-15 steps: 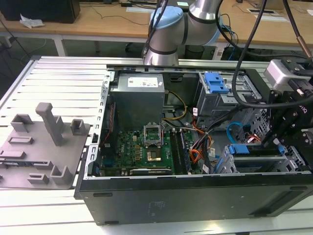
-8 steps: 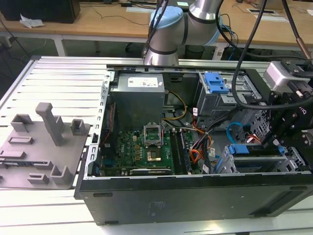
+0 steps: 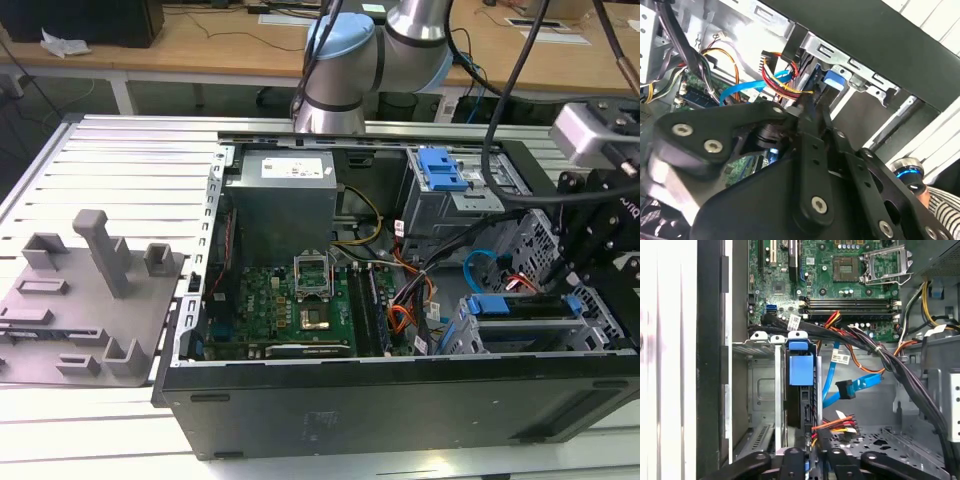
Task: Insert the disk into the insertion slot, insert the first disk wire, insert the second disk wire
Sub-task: 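Insert the first disk wire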
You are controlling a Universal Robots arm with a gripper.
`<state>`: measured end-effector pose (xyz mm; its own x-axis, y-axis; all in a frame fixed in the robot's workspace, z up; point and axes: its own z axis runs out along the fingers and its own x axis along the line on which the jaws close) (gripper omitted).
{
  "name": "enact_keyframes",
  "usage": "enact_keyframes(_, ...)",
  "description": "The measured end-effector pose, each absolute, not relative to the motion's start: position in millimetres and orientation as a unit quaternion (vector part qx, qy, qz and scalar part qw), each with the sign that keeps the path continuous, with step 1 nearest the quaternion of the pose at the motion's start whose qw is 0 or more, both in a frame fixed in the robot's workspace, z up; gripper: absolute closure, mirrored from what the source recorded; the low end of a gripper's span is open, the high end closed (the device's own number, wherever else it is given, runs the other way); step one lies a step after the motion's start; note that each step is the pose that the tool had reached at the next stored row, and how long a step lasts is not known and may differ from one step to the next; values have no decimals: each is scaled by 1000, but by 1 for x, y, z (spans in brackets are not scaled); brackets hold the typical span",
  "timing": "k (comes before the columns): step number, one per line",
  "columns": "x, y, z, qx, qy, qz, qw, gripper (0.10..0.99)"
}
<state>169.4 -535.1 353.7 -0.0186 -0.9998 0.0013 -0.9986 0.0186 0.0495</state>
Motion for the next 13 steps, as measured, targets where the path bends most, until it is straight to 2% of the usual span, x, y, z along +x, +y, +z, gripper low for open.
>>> enact_keyframes(2, 169, -535, 364, 700, -713, -17, 18, 980)
enact_keyframes(13, 148, -535, 366, 700, -713, -17, 18, 980)
